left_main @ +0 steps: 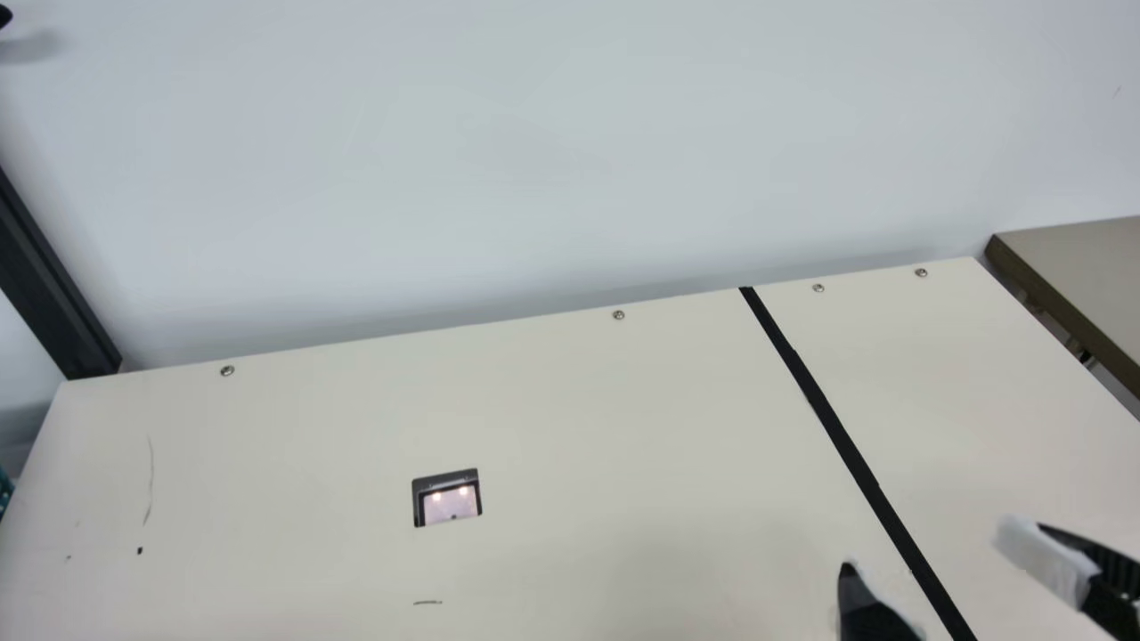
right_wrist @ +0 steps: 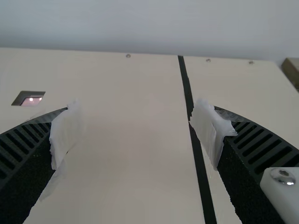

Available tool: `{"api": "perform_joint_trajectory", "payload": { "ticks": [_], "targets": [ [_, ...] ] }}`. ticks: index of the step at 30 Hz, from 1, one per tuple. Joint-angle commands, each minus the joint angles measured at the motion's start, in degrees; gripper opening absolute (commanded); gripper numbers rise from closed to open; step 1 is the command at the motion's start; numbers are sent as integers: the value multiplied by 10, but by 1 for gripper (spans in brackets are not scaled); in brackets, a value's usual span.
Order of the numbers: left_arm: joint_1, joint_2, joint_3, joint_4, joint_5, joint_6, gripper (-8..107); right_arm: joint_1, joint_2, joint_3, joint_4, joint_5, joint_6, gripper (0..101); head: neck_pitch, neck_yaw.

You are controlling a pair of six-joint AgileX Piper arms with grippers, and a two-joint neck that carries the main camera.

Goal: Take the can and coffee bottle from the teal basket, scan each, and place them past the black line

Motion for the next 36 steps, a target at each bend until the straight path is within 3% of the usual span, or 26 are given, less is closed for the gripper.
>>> {"api": "perform_joint_trajectory", "payload": {
  "ticks": [1,11,19,27,33,36],
  "targets": [
    [0,0,0,0,0,0,90,-3,11,-72,3,30,-3,101,-15,4],
    [0,0,0,0,0,0,90,-29,36,-244,81,182,25,101,-15,4],
    [0,0,0,0,0,0,90,-38,39,-319,196,291,63,101,-15,4],
    [0,0,0,0,0,0,90,-4,42,-322,274,291,110,101,-15,4],
    [0,0,0,0,0,0,90,-14,32,-324,345,291,141,101,-15,4],
    [0,0,0,0,0,0,90,-19,29,-324,346,290,145,101,-15,4]
  ]
}}
